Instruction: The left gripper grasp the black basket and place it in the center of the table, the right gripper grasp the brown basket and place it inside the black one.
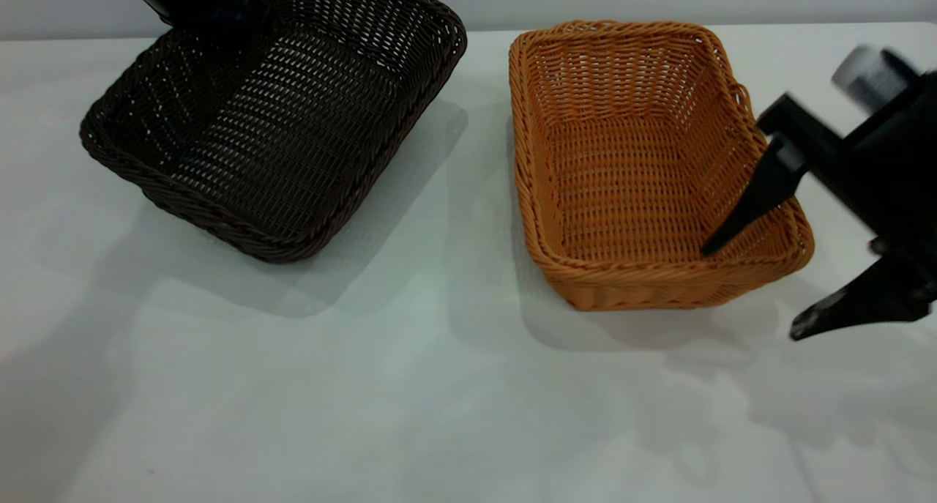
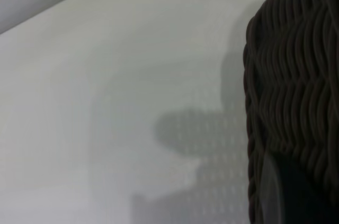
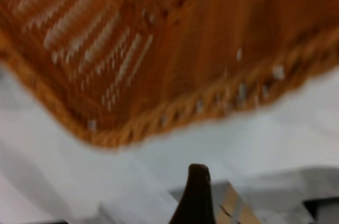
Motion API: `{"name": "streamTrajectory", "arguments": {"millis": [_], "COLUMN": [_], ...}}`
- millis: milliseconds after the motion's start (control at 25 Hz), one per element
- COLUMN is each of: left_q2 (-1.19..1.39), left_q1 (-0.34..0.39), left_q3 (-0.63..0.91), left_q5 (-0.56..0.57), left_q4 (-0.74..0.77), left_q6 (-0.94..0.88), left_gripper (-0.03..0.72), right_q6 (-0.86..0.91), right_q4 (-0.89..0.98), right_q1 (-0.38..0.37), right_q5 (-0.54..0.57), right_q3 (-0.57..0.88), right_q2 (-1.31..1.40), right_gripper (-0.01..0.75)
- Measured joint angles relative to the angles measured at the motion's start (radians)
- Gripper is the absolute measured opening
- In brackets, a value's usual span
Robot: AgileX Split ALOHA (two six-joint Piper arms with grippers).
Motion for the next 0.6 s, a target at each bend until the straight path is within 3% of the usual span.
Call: {"name": "streamTrajectory", "arguments": {"millis": [440, 600], "left_q2": [0.000, 0.000], "left_q1": [0.000, 0.000], "left_q3": [0.000, 0.000], "left_q5": [0.004, 0.005], "left_q4": [-0.001, -0.001], "left_q6": [0.001, 0.001], "left_gripper": [0.086, 0.086], "right_q6": [-0.032, -0.033], "right_q4": [0.240, 0.311], "right_q1": [0.042, 0.057], "right_q5": [-0.077, -0.116], "right_q3": [-0.084, -0.084], "right_q2": [0.141, 0.178], "right_gripper": [0.589, 0.531]}}
